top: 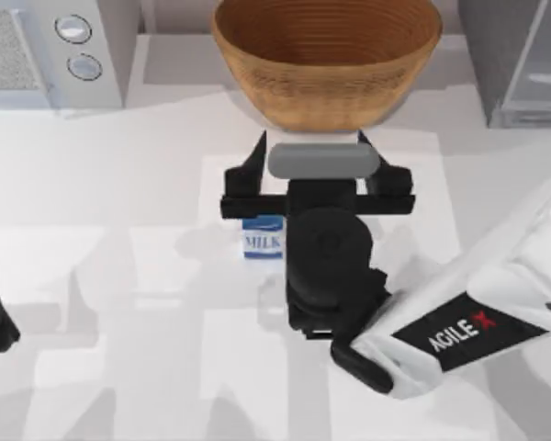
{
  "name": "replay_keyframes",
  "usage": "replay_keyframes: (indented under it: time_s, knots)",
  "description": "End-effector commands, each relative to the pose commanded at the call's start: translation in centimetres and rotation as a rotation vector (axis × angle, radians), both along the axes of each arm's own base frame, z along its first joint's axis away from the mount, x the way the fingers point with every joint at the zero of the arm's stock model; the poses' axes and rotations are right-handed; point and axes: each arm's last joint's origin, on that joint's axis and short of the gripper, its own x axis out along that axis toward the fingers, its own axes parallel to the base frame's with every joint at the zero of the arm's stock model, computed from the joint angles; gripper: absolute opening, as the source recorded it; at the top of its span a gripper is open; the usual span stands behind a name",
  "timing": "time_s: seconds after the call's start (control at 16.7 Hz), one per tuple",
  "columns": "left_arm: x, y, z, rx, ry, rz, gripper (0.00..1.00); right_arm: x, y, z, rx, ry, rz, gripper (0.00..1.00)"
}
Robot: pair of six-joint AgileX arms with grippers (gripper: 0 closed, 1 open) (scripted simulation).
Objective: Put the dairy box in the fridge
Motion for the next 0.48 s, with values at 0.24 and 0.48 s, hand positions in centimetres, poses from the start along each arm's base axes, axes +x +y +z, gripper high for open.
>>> replay_keyframes:
  time_s: [0.24,0.48]
  knots:
    - [0.0,0.0,0.0,0.0,0.0,0.0,1.0,-1.9,3.3,-5.9,-0.008,0.008,-0.009,1.0]
    - [0.0,0.0,0.0,0.0,0.0,0.0,1.0,-3.8,4.8,-10.0,-0.014,0.012,-0.014,1.0]
